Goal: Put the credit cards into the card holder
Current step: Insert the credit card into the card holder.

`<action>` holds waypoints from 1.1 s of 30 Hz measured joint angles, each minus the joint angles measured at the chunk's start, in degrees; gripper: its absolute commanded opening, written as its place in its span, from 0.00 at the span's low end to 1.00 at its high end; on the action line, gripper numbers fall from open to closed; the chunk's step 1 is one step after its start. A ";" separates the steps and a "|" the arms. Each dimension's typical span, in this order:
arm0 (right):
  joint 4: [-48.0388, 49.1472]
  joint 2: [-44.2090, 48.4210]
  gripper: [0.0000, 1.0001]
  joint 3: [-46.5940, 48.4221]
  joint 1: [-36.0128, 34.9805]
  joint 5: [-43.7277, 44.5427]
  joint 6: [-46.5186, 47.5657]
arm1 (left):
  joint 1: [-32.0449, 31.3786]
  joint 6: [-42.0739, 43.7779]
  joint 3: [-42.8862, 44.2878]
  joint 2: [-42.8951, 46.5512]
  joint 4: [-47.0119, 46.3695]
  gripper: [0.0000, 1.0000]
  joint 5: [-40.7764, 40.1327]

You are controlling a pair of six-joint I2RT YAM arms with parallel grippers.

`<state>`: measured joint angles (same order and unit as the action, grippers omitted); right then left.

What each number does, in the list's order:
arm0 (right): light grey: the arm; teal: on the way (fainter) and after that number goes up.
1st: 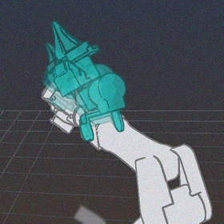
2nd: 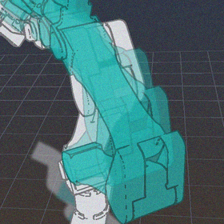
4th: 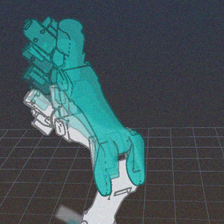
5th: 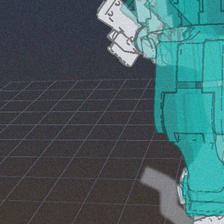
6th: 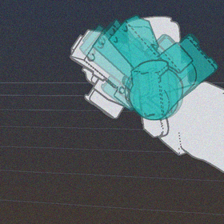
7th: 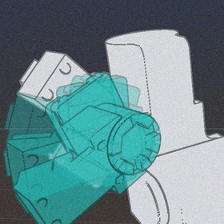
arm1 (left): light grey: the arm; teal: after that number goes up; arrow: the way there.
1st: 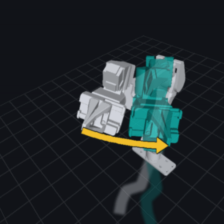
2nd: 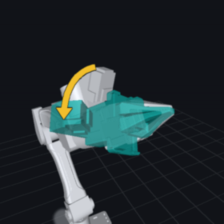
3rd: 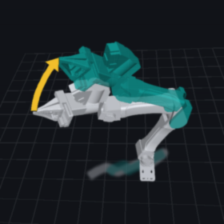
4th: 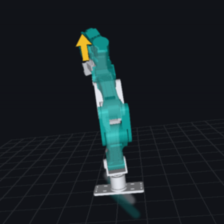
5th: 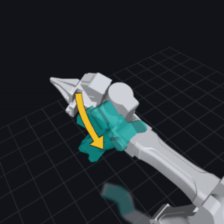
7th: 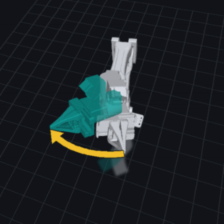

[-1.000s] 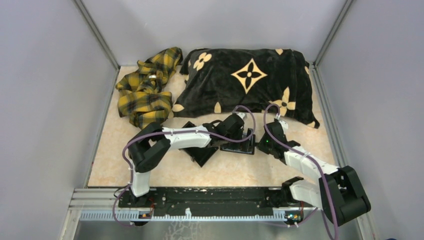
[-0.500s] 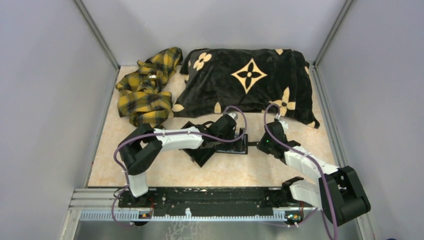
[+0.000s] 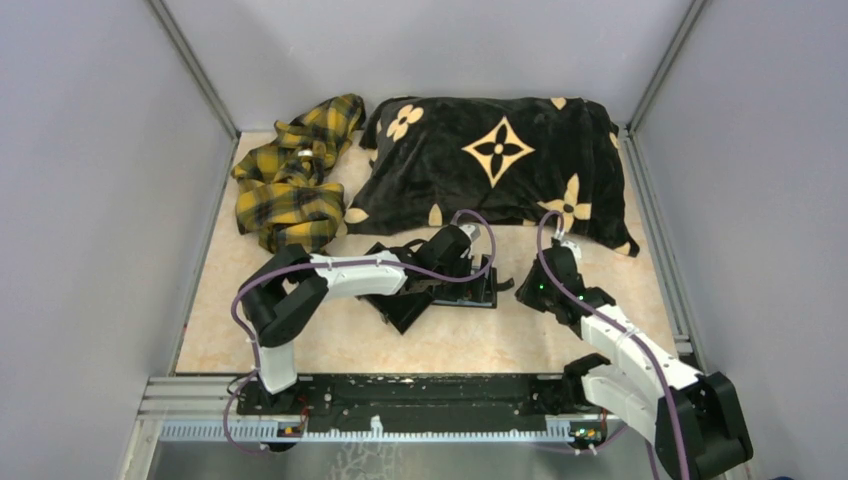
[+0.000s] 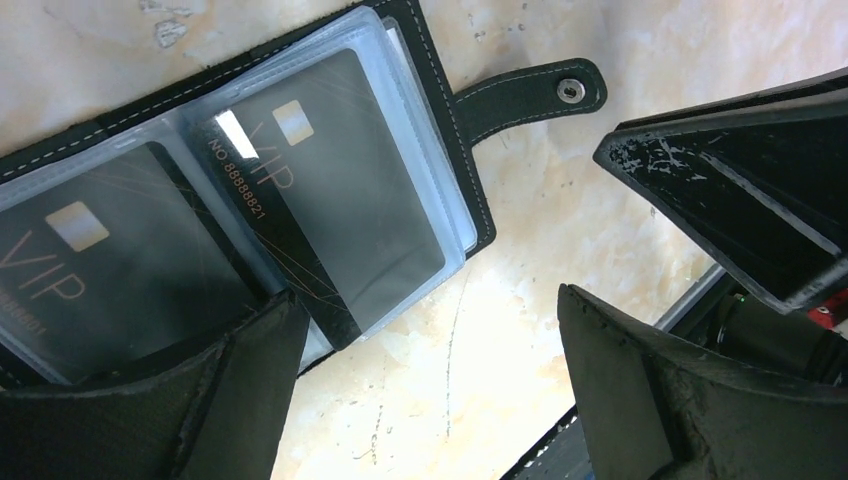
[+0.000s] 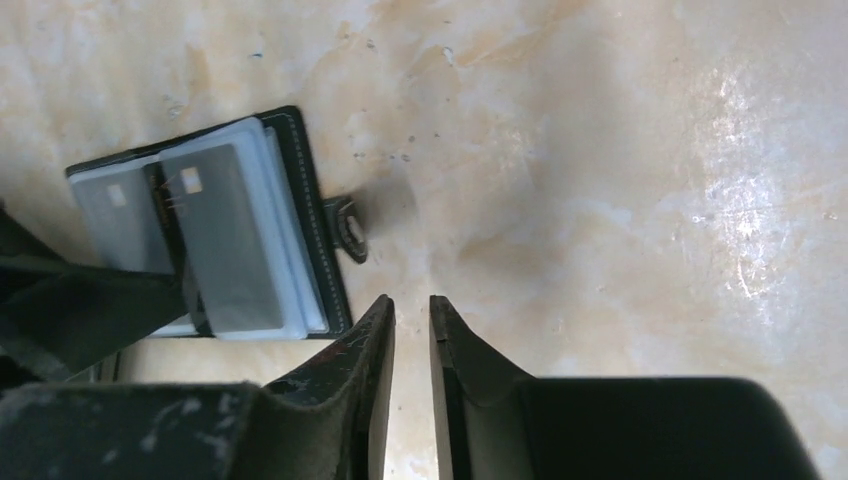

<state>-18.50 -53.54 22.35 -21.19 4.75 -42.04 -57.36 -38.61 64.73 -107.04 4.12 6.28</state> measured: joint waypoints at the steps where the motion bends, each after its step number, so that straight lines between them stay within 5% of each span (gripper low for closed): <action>1: -0.83 0.79 0.25 0.26 -0.02 -0.35 0.17 | 0.07 0.11 0.02 -0.11 -0.35 1.00 0.46; 14: 0.24 -3.89 0.29 4.37 -6.60 -1.81 0.48 | 0.42 2.47 1.31 -2.25 -3.34 1.00 5.51; 33: 5.73 -15.28 0.23 10.36 -6.82 -1.42 0.98 | 0.37 2.91 -0.81 3.39 0.63 0.98 -5.03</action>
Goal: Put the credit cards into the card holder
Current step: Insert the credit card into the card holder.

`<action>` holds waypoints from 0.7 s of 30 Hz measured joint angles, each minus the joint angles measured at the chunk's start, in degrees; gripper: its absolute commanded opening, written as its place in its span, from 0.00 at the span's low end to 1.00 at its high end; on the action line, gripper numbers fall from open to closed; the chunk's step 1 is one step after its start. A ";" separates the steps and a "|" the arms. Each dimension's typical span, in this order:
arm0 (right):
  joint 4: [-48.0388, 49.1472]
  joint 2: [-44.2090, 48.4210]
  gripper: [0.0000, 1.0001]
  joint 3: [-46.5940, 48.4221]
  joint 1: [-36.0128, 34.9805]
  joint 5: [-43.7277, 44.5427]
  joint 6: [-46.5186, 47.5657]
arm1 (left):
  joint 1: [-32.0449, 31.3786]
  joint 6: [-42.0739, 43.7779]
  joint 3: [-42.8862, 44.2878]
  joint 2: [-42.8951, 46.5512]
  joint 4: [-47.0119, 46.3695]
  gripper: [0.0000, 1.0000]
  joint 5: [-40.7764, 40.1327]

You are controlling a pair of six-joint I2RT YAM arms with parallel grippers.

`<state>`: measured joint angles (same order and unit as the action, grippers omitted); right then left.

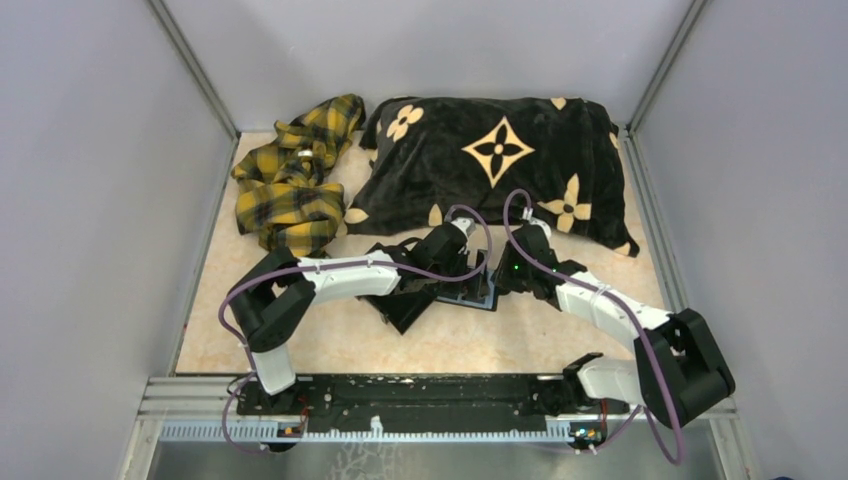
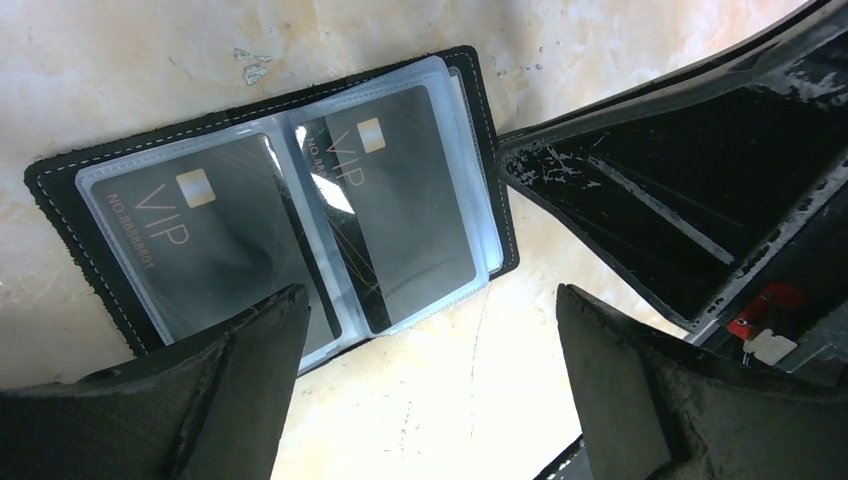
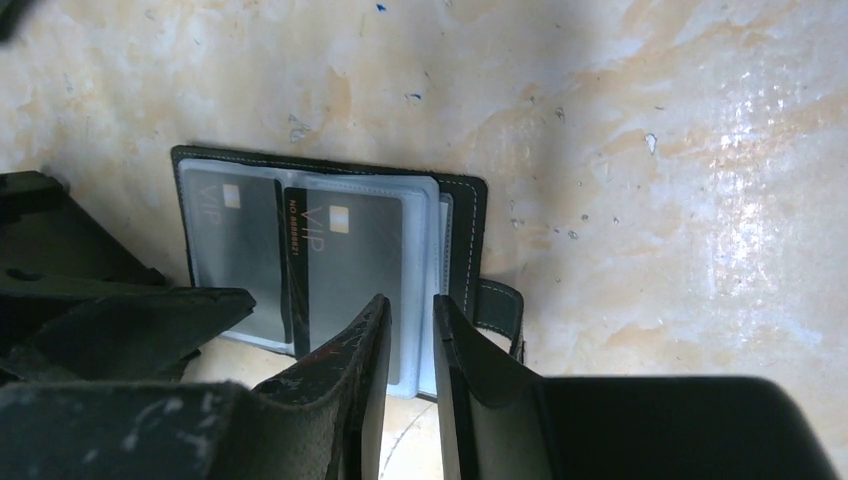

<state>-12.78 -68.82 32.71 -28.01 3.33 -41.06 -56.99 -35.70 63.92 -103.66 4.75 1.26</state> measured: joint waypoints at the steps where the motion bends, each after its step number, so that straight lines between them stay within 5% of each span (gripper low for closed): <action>1: 0.07 -0.44 0.22 0.00 0.00 -0.02 0.00 | 0.00 0.00 0.00 0.00 -0.04 0.98 -0.20; 11: 1.70 -1.14 0.10 -1.60 0.00 0.04 -0.09 | 0.15 0.22 -0.48 0.00 -0.72 0.88 -3.72; 15: 2.08 -1.79 0.03 -2.45 0.00 0.09 -0.11 | 1.01 0.26 -1.29 0.00 -1.22 0.74 -4.98; 21: 2.99 -2.64 0.01 -3.17 0.00 0.07 -0.44 | 2.97 0.42 -4.13 0.96 -1.97 0.41 -6.69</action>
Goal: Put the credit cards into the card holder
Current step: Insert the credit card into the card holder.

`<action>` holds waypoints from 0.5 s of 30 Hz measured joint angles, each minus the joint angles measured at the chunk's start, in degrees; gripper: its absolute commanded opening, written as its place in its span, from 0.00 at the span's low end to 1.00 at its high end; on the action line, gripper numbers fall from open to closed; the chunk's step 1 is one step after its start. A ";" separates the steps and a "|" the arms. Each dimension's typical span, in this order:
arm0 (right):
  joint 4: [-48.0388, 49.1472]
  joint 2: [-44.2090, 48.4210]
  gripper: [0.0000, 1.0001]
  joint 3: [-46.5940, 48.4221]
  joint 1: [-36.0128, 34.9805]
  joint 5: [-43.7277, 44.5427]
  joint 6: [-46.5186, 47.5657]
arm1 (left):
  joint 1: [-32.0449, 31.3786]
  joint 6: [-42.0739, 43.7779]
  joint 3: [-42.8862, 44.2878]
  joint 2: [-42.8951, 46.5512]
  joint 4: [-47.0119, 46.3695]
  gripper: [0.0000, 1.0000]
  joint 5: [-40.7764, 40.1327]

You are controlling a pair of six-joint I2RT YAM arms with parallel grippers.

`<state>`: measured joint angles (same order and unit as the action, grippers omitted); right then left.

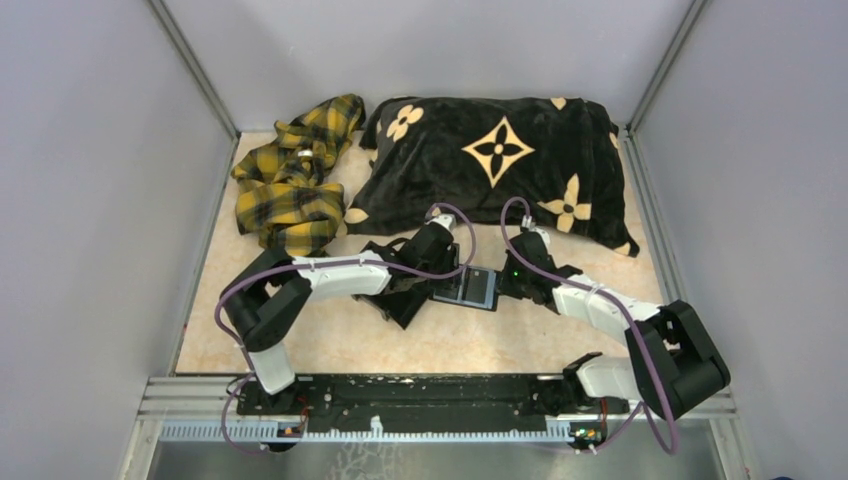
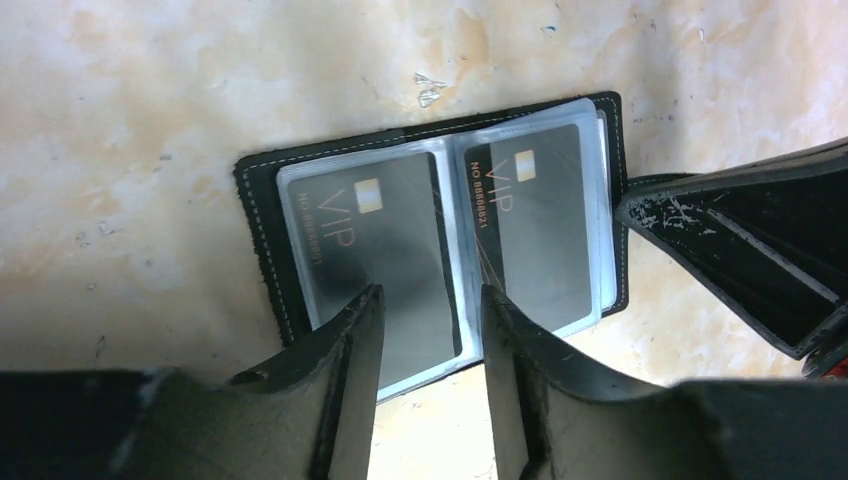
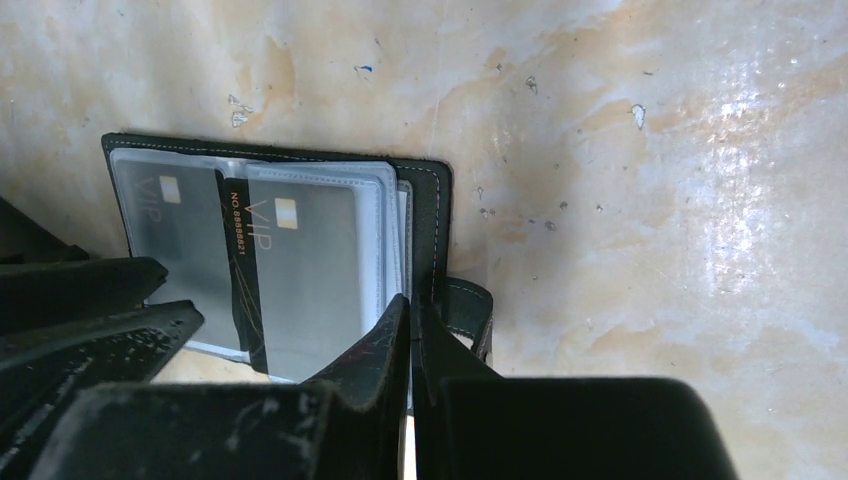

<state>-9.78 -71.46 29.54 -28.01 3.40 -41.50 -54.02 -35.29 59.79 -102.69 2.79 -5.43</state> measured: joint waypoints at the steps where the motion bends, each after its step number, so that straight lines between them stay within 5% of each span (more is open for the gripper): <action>1: 0.20 -0.22 0.01 -0.04 0.00 0.00 -0.04 | 0.31 0.02 -0.52 0.35 -0.04 0.37 -0.31; 11: 1.14 -0.42 0.00 -1.05 0.00 0.02 -0.26 | 1.25 1.16 -0.52 0.42 0.07 0.11 -1.49; 15: 1.20 -0.42 0.00 -1.05 0.00 0.02 -0.28 | 1.25 1.95 0.61 -1.07 0.15 0.09 -0.76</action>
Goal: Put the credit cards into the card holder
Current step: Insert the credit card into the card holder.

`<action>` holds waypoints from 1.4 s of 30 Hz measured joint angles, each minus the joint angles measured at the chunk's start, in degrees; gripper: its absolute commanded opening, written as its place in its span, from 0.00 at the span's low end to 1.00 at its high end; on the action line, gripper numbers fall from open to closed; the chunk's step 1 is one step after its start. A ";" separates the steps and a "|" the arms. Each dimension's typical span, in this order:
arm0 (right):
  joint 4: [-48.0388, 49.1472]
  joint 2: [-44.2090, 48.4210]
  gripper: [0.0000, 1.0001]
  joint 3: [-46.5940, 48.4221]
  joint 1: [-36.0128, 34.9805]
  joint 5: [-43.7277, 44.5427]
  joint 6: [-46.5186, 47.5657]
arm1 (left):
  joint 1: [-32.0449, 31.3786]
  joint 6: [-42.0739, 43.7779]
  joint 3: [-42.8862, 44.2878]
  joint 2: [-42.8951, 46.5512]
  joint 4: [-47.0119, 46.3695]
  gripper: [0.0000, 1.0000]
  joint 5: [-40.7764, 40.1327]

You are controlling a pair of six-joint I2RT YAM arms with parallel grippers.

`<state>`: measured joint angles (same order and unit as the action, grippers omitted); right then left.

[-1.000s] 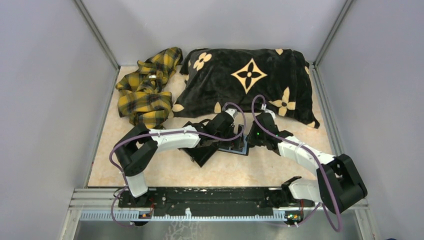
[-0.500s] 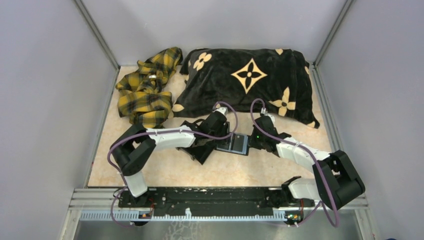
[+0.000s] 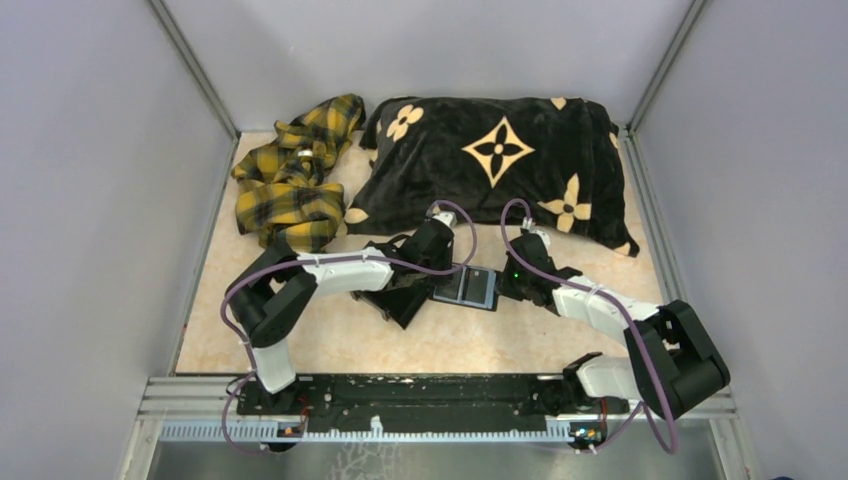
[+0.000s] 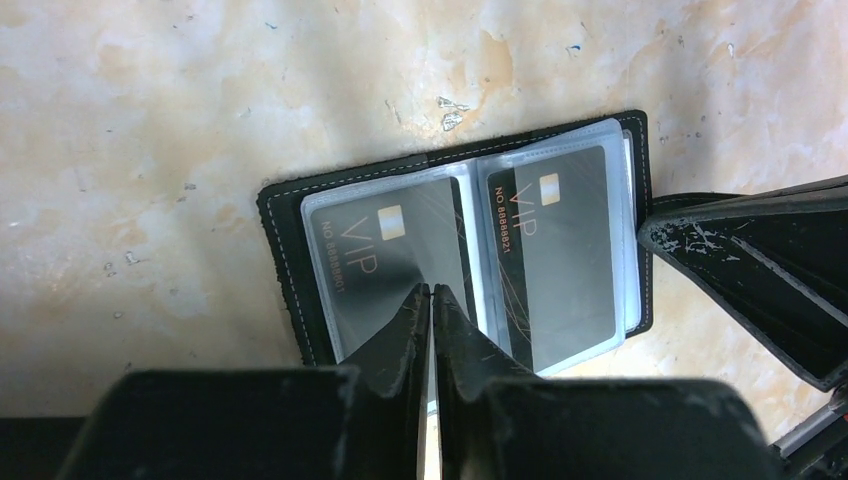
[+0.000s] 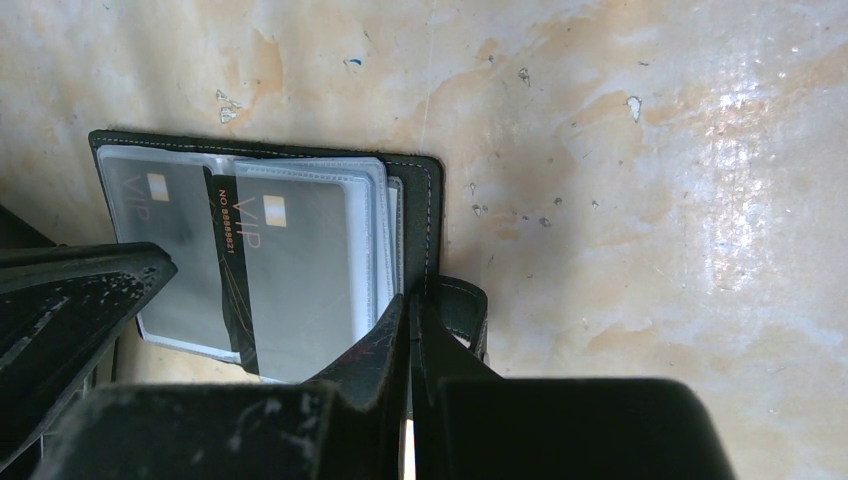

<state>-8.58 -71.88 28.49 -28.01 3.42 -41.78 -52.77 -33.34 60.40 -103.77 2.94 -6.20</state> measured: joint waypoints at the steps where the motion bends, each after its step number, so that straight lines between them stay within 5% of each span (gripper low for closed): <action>1: 0.00 0.00 0.00 0.00 0.00 0.00 0.00 | 0.00 0.15 0.17 -0.31 0.09 0.09 0.28; 42: 1.27 -0.50 0.00 -0.37 0.00 -0.13 -0.22 | -4.24 2.54 8.98 -7.45 5.14 0.10 0.55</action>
<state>-7.31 -72.38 28.12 -28.01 3.29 -42.00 -57.01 -30.81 69.38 -111.22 8.08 -5.65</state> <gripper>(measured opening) 0.006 0.095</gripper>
